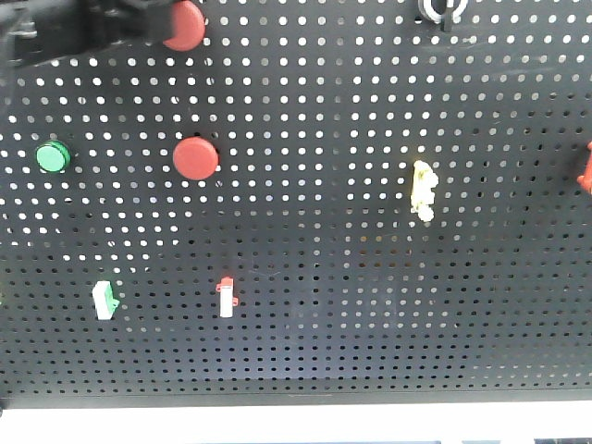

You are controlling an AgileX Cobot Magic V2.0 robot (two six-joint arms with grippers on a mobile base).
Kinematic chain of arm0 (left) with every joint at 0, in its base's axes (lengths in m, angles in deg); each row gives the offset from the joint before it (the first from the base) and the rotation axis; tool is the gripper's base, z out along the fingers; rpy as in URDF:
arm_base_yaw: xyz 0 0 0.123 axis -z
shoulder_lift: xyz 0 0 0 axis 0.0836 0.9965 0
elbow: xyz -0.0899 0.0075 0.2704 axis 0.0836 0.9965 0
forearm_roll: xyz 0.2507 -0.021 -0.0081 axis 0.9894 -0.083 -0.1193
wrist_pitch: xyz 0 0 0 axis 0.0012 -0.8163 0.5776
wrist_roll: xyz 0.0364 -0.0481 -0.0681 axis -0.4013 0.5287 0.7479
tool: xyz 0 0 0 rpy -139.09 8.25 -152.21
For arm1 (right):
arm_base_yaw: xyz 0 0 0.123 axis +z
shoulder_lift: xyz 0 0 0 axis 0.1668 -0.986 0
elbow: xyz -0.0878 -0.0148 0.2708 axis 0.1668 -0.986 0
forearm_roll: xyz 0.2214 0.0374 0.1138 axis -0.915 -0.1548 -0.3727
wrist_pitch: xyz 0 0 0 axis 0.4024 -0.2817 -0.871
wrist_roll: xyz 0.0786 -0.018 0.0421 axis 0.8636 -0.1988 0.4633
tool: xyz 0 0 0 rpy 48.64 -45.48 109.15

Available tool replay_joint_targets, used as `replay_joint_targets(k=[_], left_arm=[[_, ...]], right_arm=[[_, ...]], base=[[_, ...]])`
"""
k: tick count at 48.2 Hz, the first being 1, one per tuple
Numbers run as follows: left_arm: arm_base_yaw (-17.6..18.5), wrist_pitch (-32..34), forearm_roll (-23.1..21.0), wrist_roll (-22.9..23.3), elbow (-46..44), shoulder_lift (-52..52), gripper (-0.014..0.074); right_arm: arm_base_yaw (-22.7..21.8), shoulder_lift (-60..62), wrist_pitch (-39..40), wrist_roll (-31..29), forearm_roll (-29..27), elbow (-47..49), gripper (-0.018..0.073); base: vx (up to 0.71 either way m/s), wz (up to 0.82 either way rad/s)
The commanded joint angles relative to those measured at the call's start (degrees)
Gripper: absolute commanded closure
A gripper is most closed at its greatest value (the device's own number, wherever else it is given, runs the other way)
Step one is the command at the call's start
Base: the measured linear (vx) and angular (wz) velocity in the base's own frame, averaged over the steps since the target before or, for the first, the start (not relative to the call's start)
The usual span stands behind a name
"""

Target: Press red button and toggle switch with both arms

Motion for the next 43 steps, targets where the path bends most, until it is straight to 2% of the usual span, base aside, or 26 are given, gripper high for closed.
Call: replay_joint_targets(k=[1,4,10,15,22,26,30,33,39,43], left_arm=[[0.17,1.75,-0.68,-0.14,3.14,-6.1,0.0594],[0.17,2.58,-0.61,-0.14,7.05,-9.8,0.0594],[0.17,3.43,-0.51,-0.15,16.68,-18.48,0.0594],[0.17,3.69,-0.51,-0.15,25.09,-25.67,0.0594],[0.17,3.96,-0.63,0.38,35.98,-37.09,0.0594],[0.17,4.49,-0.63,2.74,41.86,-42.99,0.0594],[0.17,4.54,-0.63,5.59,46.9,-48.38,0.0594],[0.17,3.58,-0.63,8.76,49.91,-51.52,0.0594],[0.17,2.77,-0.63,9.97,54.83,-56.27,0.0594],[0.17,2.58,-0.56,10.02,56.2,-57.43,0.0594]], right_arm=[[-0.03,-0.52,2.65,-3.04,-1.46,1.82,0.0562],[-0.03,-0.52,1.98,-5.92,-3.94,1.82,0.0562],[-0.03,-0.98,0.89,-15.49,-13.43,2.01,0.0562],[-0.03,-3.33,-2.76,-27.51,-24.8,3.73,0.0562],[-0.03,-10.08,-10.54,-44.91,-44.95,8.46,0.0562],[-0.03,-14.59,-12.77,-52.97,-54.96,12.23,0.0562],[-0.03,-20.02,-14.15,-56.87,-62.28,15.87,0.0562],[-0.03,-23.9,-15.22,-57.68,-65.24,18.68,0.0562],[0.27,-31.94,-18.41,-58.2,-68.71,24.97,0.0562],[3.09,-35.86,-17.49,-58.2,-68.59,28.37,0.0562]], base=[[0.0,0.0],[0.0,0.0],[0.0,0.0],[0.0,0.0],[0.0,0.0],[0.0,0.0],[0.0,0.0],[0.0,0.0],[0.0,0.0],[0.0,0.0]])
